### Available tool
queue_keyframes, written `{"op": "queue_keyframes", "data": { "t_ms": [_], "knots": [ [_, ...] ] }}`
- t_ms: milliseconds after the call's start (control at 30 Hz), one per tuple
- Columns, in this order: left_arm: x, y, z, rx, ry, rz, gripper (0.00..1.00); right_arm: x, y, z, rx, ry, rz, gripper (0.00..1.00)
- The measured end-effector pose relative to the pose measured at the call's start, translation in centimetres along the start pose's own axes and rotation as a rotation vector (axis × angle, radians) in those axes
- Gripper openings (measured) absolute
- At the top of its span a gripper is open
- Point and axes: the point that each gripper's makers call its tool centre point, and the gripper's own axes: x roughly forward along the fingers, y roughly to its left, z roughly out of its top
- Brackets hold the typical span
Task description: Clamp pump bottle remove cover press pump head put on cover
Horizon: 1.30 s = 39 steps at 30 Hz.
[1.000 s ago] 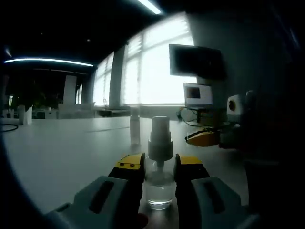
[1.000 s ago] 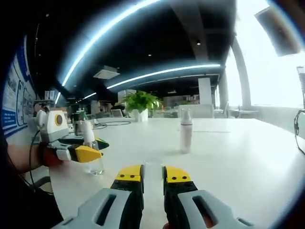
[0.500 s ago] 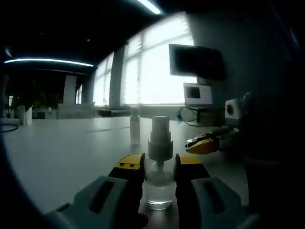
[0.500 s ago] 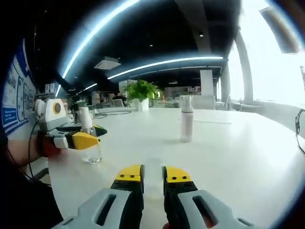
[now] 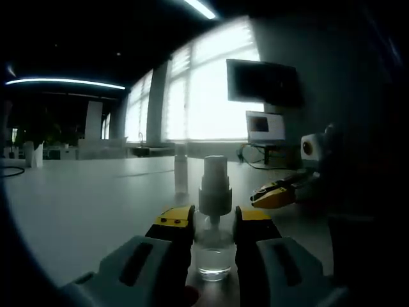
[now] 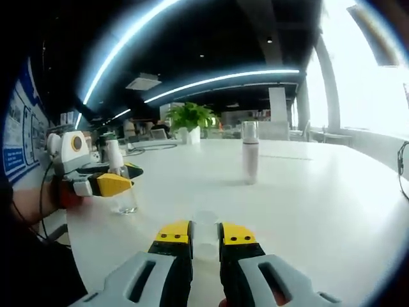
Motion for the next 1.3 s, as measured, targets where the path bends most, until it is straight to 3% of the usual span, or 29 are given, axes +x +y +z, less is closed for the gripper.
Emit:
{"op": "queue_keyframes", "data": {
  "t_ms": [667,1300],
  "knots": [
    [0.0,0.1,0.0,0.000,0.000,0.000,0.16,0.0,0.2,-0.1,-0.040,0.005,0.019,0.12],
    [-0.1,0.0,0.0,0.000,0.000,0.001,0.16,0.0,0.1,1.0,-0.049,-0.060,0.022,0.28]
  ]
}}
